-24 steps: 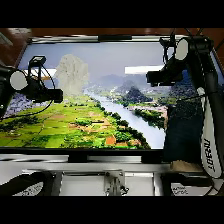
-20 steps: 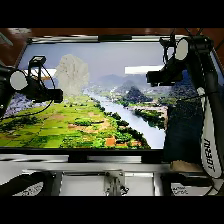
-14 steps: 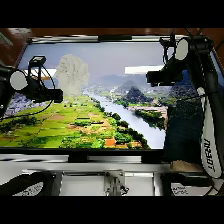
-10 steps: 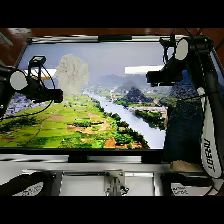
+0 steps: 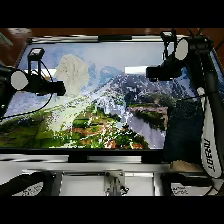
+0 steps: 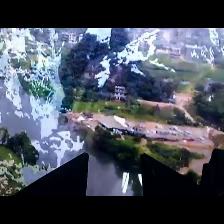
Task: Fold the shirts.
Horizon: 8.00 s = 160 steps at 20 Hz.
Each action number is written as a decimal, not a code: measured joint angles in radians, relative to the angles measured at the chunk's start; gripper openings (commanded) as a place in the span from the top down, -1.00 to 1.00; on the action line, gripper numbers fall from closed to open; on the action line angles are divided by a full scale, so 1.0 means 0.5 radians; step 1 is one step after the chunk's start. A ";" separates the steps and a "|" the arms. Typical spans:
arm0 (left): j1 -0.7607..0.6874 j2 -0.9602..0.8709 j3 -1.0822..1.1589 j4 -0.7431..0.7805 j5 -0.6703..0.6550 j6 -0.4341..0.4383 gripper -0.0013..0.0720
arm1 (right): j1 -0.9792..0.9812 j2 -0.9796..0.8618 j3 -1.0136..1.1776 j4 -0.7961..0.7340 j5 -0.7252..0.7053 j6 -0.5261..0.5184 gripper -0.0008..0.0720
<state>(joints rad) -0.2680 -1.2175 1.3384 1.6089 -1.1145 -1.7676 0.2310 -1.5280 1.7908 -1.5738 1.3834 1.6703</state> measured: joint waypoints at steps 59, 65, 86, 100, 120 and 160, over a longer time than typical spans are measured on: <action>-0.542 -0.305 0.980 -0.923 -0.089 0.714 0.88 | 0.001 0.826 0.510 -0.398 0.387 0.070 -0.28; -0.933 -0.519 0.618 -1.138 0.117 0.652 -0.99 | 0.001 0.890 0.481 -0.549 0.523 0.055 -0.62; 0.104 -0.798 -0.212 -1.213 0.130 0.539 -1.00 | 0.001 0.900 -1.418 0.352 0.060 0.179 -0.62; 0.086 -1.025 -0.189 -1.488 0.388 0.646 0.88 | 0.001 0.867 -1.531 0.391 -0.169 0.332 -0.83; 0.090 -0.608 -0.026 -1.446 0.214 0.902 0.88 | -0.371 0.327 -1.691 0.676 -0.221 -0.163 -0.75; 0.632 0.512 1.386 -1.275 0.426 1.074 0.88 | -0.349 1.520 -0.056 0.208 -0.728 -0.469 0.78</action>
<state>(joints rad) 0.0483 -0.9615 2.0315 0.9714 -0.9016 -1.2304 0.0563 -0.7681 1.7630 -1.4700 1.0195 1.4357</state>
